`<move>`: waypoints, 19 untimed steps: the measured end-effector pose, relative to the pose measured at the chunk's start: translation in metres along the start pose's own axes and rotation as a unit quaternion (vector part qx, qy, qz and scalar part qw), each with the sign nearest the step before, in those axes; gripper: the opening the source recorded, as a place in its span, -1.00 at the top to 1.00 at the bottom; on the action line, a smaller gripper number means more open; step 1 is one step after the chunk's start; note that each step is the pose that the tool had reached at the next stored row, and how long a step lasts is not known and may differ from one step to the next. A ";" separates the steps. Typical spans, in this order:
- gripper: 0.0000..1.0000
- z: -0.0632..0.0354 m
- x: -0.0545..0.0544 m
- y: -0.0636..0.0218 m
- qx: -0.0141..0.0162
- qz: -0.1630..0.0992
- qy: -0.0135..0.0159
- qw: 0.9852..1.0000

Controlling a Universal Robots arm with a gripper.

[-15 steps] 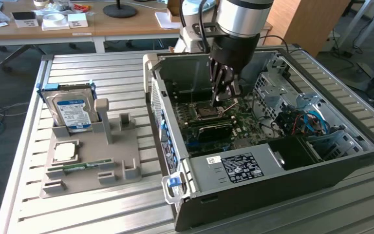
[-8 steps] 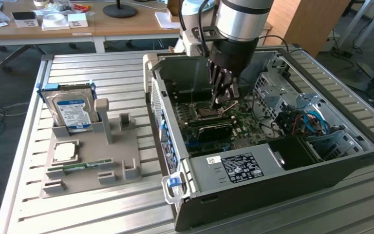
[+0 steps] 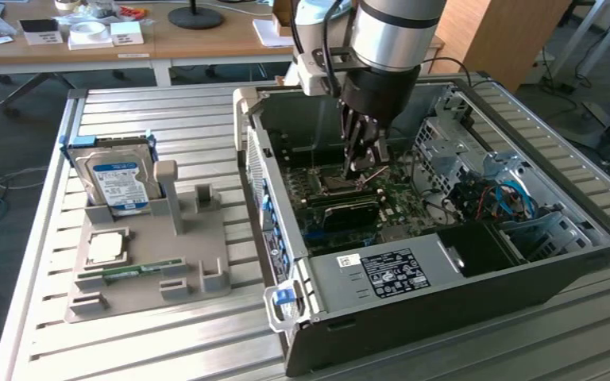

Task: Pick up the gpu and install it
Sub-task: 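Press down on the gpu until it lock into place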

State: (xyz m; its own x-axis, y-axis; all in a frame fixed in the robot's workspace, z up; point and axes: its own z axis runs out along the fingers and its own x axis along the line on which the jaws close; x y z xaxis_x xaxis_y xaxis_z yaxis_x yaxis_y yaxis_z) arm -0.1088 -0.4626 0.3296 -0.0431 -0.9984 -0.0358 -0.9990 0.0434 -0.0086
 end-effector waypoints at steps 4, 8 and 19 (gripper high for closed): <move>0.79 0.0021 0.000 0.0000 0.000 0.000 0.000 1.000; 0.79 0.0043 0.000 0.0000 0.000 0.000 0.000 1.000; 0.79 0.0064 0.000 0.0000 0.000 0.000 0.000 1.000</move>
State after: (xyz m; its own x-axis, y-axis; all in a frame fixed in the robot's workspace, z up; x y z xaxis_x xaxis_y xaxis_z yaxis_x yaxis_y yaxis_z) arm -0.1088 -0.4626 0.3232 -0.0431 -0.9984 -0.0358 -0.9990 0.0434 -0.0086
